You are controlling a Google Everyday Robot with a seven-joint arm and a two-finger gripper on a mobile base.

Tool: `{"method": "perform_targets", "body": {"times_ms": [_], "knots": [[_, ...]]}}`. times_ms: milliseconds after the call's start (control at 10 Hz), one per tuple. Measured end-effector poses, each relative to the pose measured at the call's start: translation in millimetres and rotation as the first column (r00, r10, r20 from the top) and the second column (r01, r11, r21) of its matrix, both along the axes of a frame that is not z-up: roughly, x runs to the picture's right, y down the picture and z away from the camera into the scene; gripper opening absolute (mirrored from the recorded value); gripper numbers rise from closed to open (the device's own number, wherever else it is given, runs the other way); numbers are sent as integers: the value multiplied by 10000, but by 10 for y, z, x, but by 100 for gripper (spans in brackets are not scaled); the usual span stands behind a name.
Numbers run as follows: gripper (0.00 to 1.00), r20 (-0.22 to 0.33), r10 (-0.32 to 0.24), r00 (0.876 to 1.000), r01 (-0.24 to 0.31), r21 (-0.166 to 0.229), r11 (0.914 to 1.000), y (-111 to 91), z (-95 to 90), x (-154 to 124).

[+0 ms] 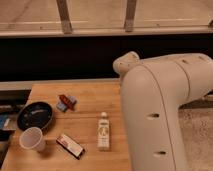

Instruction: Stand the bottle upright

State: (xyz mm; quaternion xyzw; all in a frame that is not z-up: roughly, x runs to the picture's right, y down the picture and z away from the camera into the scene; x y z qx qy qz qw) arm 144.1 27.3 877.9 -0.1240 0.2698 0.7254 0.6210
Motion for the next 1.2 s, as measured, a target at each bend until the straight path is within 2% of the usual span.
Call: {"method": "perform_targets", "body": {"times_ms": [1000, 1200], "knots": [[58, -1, 0, 10000, 0, -6, 10000, -2, 1, -4], [58, -117, -233, 9997, 227, -440, 9988, 70, 37, -94]]}}
